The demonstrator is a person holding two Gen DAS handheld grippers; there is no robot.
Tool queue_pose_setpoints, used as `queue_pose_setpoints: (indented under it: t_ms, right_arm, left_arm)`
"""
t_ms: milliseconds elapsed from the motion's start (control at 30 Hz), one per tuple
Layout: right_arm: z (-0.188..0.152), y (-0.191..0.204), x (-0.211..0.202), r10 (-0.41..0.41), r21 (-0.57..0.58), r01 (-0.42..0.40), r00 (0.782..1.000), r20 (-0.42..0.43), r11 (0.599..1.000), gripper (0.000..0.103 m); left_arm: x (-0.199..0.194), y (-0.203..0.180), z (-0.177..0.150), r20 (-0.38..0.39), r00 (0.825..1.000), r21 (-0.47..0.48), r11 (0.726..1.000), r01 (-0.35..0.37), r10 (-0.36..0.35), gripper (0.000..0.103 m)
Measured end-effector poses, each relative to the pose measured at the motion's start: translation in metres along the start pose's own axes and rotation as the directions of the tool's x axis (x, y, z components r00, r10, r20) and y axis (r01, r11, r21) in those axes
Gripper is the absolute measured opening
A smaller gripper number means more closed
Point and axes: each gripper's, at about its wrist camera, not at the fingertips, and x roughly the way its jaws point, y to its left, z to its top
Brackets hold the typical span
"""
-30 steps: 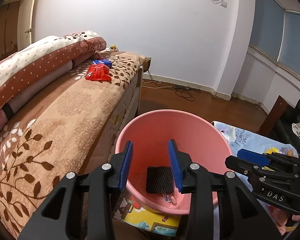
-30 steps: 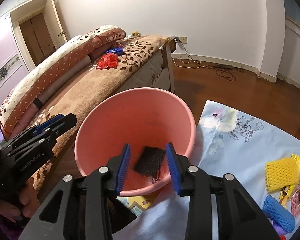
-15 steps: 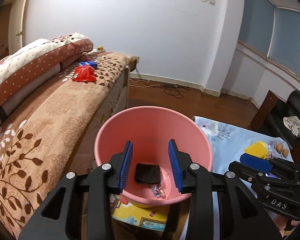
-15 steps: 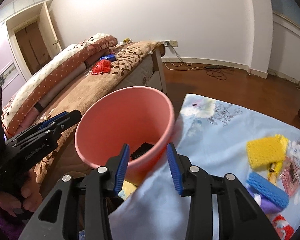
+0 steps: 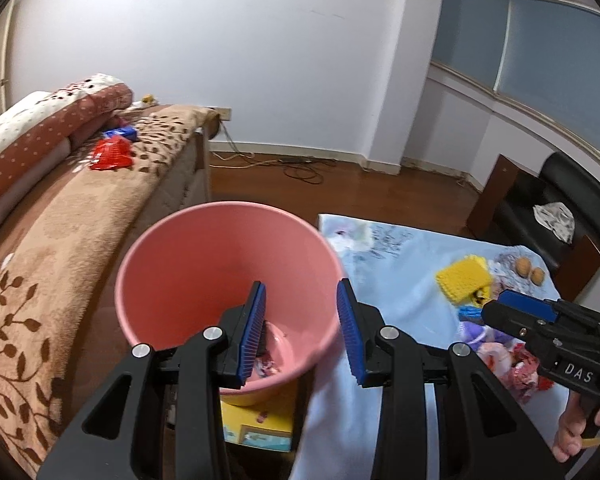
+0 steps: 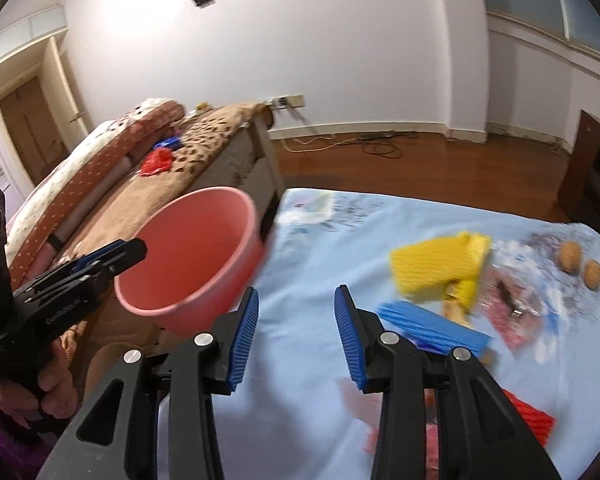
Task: Collect trash
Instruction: 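Move both open tools back over the table, then grasp the yellow mesh sleeve with the left tool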
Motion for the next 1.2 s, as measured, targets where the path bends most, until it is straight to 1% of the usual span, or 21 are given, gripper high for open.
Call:
queue_pose_setpoints:
  t_ms: [200,367,433,467,500,600,633,733,833,900,1000,1100,1200]
  right_arm:
    - [-0.01,-0.041,-0.024,-0.075,0.063,0.074,0.997,0.021,0.995,0.039]
    - [-0.017,-0.08,-0.042,-0.139,0.126,0.133,0.99,0.035,0.983,0.044]
    - [-0.02,-0.094,-0.045,-0.156,0.151,0.15,0.987,0.032,0.977,0.044]
    - [-0.022,-0.102,-0.046,-0.165,0.164,0.158,0.986,0.029,0.974,0.044]
    - [-0.024,-0.11,-0.047,-0.173,0.179,0.166,0.985,0.025,0.97,0.045]
    - [-0.028,-0.131,-0.046,-0.191,0.216,0.184,0.982,0.01,0.959,0.046]
    - [-0.028,-0.135,-0.044,-0.195,0.226,0.189,0.981,0.005,0.956,0.046]
    - [-0.03,-0.152,-0.039,-0.206,0.255,0.203,0.978,-0.013,0.945,0.048]
    - [-0.031,-0.164,-0.033,-0.213,0.277,0.212,0.977,-0.028,0.937,0.049]
    - [-0.032,-0.171,-0.028,-0.215,0.287,0.216,0.976,-0.037,0.933,0.05]
    - [-0.033,-0.18,-0.021,-0.214,0.301,0.221,0.975,-0.056,0.928,0.051]
    - [-0.035,-0.186,-0.015,-0.206,0.318,0.218,0.976,-0.07,0.923,0.051]
    - [-0.037,-0.19,-0.01,-0.2,0.327,0.217,0.976,-0.086,0.92,0.051]
  left_arm:
    - [0.012,-0.031,0.003,-0.042,0.996,0.052,0.995,0.082,-0.079,0.037]
    - [0.029,-0.067,0.009,-0.09,0.984,0.139,0.976,0.167,-0.156,0.037]
    - [0.04,-0.081,0.012,-0.122,0.974,0.165,0.964,0.21,-0.191,0.04]
    - [0.047,-0.09,0.013,-0.141,0.967,0.176,0.955,0.237,-0.214,0.045]
    - [0.051,-0.095,0.013,-0.15,0.963,0.182,0.951,0.248,-0.223,0.048]
    - [0.07,-0.116,0.015,-0.199,0.945,0.221,0.928,0.301,-0.259,0.048]
    - [0.079,-0.126,0.016,-0.218,0.938,0.247,0.915,0.319,-0.268,0.048]
    - [0.098,-0.147,0.018,-0.254,0.928,0.306,0.888,0.345,-0.273,0.048]
    - [0.116,-0.161,0.019,-0.276,0.922,0.344,0.868,0.359,-0.272,0.048]
    - [0.129,-0.165,0.02,-0.299,0.913,0.353,0.857,0.376,-0.278,0.048]
    - [0.154,-0.172,0.021,-0.333,0.904,0.357,0.852,0.383,-0.268,0.048]
    - [0.172,-0.175,0.019,-0.357,0.899,0.347,0.858,0.379,-0.253,0.048]
    - [0.186,-0.174,0.016,-0.389,0.882,0.315,0.861,0.4,-0.267,0.048]
